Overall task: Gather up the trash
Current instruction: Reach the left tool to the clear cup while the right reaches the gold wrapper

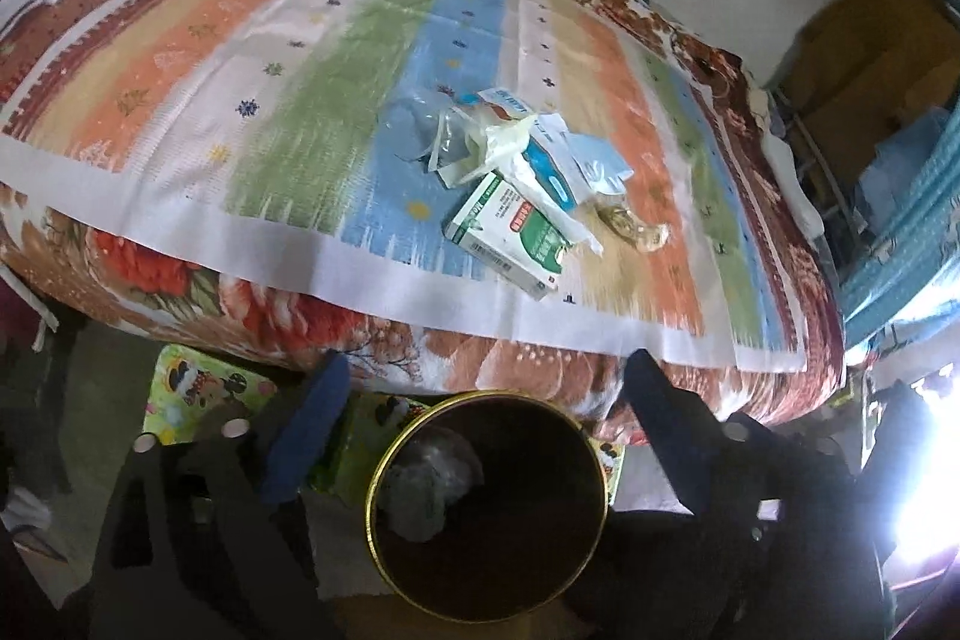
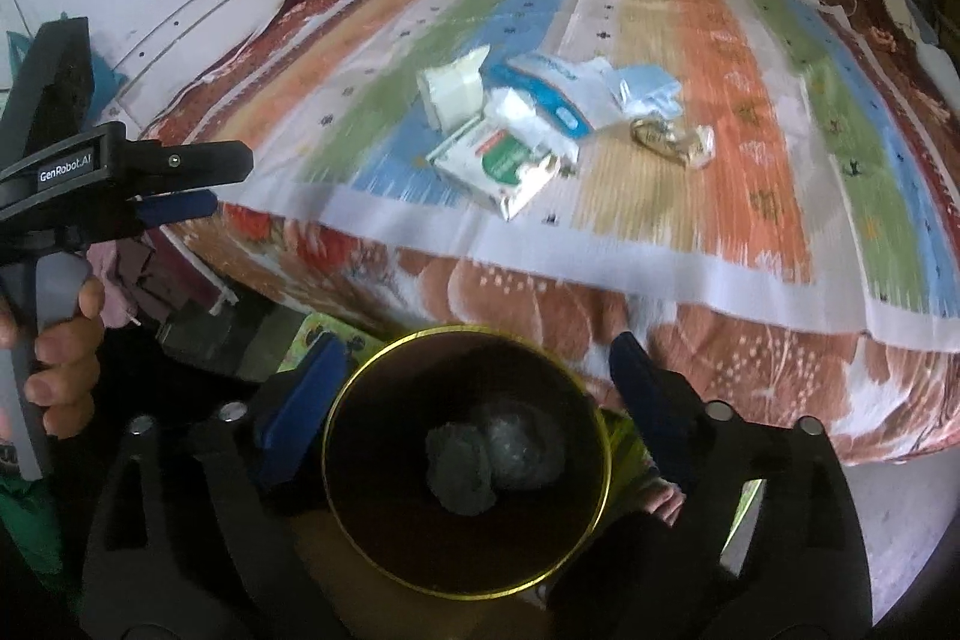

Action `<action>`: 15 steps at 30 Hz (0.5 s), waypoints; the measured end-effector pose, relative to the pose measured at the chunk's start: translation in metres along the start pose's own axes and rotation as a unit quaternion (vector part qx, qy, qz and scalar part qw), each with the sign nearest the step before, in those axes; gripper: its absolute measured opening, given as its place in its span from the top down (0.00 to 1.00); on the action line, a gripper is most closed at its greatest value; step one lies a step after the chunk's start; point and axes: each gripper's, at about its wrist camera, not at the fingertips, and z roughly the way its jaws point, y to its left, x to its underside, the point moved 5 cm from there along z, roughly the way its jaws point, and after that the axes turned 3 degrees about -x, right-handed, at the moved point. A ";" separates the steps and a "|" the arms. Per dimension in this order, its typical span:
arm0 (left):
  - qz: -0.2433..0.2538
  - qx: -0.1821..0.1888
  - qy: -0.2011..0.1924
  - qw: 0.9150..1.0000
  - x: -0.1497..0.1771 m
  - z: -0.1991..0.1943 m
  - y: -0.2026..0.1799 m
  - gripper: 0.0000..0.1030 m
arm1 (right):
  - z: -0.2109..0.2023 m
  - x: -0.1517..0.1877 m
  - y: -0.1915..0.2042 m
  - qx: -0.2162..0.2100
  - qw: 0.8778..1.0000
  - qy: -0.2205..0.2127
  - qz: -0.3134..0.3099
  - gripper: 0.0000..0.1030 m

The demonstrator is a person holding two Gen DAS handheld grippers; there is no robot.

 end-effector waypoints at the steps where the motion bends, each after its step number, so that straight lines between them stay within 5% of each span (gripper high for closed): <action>1: -0.002 0.006 0.008 1.000 -0.003 0.004 0.000 0.08 | 0.001 -0.006 -0.001 0.005 1.000 -0.002 -0.004 0.14; 11: -0.078 0.046 0.027 0.996 -0.035 0.025 0.011 0.06 | 0.012 -0.039 -0.001 0.003 1.000 -0.019 -0.025 0.09; 15: -0.066 0.033 0.003 0.997 -0.055 0.026 0.012 0.06 | 0.017 -0.053 -0.005 0.010 0.999 -0.020 -0.035 0.09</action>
